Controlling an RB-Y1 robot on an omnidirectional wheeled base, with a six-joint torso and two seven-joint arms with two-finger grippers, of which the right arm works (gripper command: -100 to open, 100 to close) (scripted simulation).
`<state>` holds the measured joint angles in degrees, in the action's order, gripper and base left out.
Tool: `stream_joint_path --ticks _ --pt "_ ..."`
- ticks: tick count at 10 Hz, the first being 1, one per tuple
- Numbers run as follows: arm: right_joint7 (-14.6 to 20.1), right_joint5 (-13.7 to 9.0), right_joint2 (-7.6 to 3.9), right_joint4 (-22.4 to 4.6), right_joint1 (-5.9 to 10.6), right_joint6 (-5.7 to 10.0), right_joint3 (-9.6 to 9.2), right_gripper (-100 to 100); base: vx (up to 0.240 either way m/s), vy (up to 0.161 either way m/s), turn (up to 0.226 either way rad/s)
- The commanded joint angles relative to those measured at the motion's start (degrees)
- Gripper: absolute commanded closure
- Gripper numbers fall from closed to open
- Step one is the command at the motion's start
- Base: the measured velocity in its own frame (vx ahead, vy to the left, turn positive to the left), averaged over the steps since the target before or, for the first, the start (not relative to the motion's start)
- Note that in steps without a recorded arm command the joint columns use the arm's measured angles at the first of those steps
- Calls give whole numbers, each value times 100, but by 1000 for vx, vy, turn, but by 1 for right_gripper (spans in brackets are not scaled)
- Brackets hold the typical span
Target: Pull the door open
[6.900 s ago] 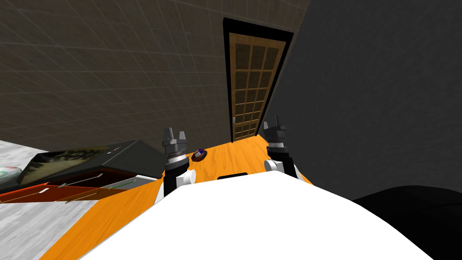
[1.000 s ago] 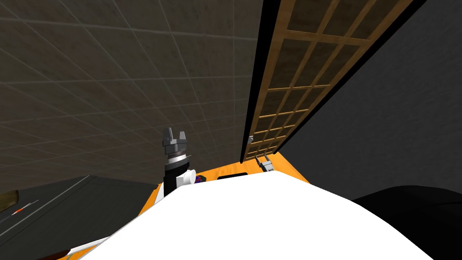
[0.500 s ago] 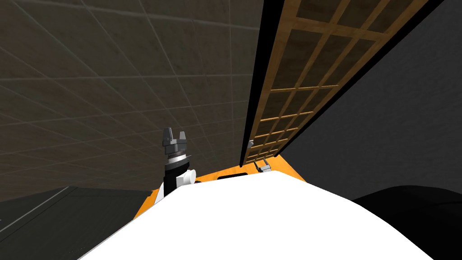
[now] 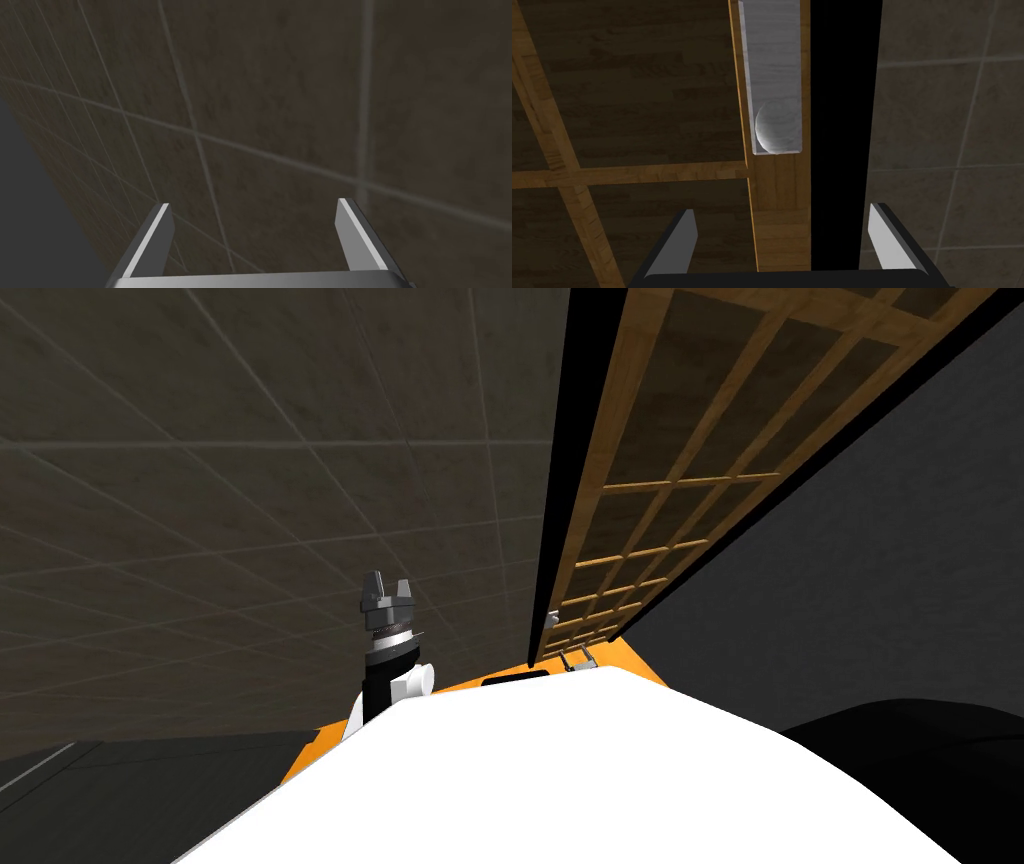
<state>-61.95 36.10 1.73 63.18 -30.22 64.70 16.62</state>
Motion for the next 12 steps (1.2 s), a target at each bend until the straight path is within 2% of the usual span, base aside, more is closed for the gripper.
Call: stream_joint_path --ticks 1,2,5,6,8,9,10,12 --pt "-37 -50 -93 -96 163 -94 74 -100 -10 -11 163" --pt "-92 -124 -199 -237 403 -233 183 -100 -46 -4 237" --pt "-202 -274 -342 -523 866 -515 405 -100 -58 4 178" --pt "-202 -274 -342 -523 890 -515 405 -100 -36 -4 59" --pt "-287 -389 -401 -742 1262 -730 574 -100 -30 0 166" --pt "-330 -448 -417 -853 1413 -840 660 -100 -39 -4 222" --pt "-330 -448 -417 -853 1451 -840 660 -100 -25 -1 52" --pt "-414 -561 -421 -1070 1796 -1054 829 -100 -32 5 158"
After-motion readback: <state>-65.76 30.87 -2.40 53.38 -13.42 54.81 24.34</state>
